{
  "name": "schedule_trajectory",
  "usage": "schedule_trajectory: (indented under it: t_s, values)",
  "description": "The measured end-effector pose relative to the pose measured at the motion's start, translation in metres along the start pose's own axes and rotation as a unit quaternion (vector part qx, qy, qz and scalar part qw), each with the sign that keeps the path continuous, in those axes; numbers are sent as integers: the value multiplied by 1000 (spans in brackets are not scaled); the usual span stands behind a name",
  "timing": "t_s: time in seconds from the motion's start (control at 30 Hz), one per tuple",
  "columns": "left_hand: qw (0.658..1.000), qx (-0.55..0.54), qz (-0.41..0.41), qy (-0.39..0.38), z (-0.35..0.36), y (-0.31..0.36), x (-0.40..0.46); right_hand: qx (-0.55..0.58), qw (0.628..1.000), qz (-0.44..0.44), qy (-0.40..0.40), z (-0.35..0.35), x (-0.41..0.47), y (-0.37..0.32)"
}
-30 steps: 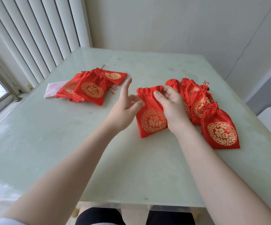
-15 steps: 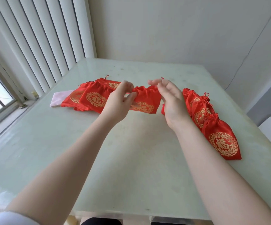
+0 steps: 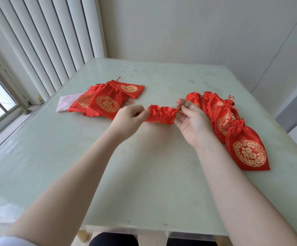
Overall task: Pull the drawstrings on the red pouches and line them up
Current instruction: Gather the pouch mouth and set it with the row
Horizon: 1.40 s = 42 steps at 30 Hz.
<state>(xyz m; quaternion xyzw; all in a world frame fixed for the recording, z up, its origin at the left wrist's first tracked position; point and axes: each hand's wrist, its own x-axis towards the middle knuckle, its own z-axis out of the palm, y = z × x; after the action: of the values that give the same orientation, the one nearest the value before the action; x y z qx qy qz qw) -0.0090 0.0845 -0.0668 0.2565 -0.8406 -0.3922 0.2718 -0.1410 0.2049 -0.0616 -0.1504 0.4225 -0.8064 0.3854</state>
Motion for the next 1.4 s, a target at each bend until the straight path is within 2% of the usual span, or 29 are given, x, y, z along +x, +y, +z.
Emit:
schedule_trajectory:
  t_s: [0.07,0.1,0.17,0.23,0.33,0.43,0.53,0.6,0.7,0.8,0.87,0.93,1.03,1.13,1.2,1.3,1.4]
  values:
    - [979,-186,-73,-27,-1,0,0,26,1000,12,4,-1,-1,0]
    - [960,-258,-110,-12,-2,-4,0,38,999,18,17,-4,-1,1]
    - [923,-334,-189,37,-4,-16,-2,51,996,49,58,-12,-1,4]
    - [905,-347,-237,61,-2,-26,-7,34,992,90,79,-18,-4,13]
    - [903,-341,-256,56,3,-26,-8,-27,990,104,94,-12,-3,22]
    - [893,-355,-275,32,4,-15,-8,-192,976,91,51,1,-2,19]
    - [900,-353,-254,-12,6,-7,-9,-407,910,73,-38,10,-10,19]
    - [908,-345,-234,-25,8,1,-7,-455,884,72,-84,13,-14,23]
    - [918,-334,-212,-25,11,11,-4,-455,878,95,-117,14,-14,28]
    - [916,-344,-205,-23,18,18,-1,-463,875,112,-81,13,-9,30]
    - [914,-336,-229,-21,23,21,1,-432,893,117,-41,13,-3,31]
    - [931,-272,-243,-15,30,19,2,-400,909,117,-2,14,1,31]
    - [963,-173,-205,-8,44,11,1,-353,930,89,56,12,8,32]
    - [970,-160,-178,-44,53,6,-1,-289,952,45,89,9,14,31]
    - [973,-150,-163,-63,55,7,0,-288,954,-2,83,7,15,31]
    - [983,-118,-133,-54,59,6,-1,-355,931,-73,39,5,11,33]
    - [982,-136,-123,-52,58,-4,-1,-339,938,-70,12,6,8,34]
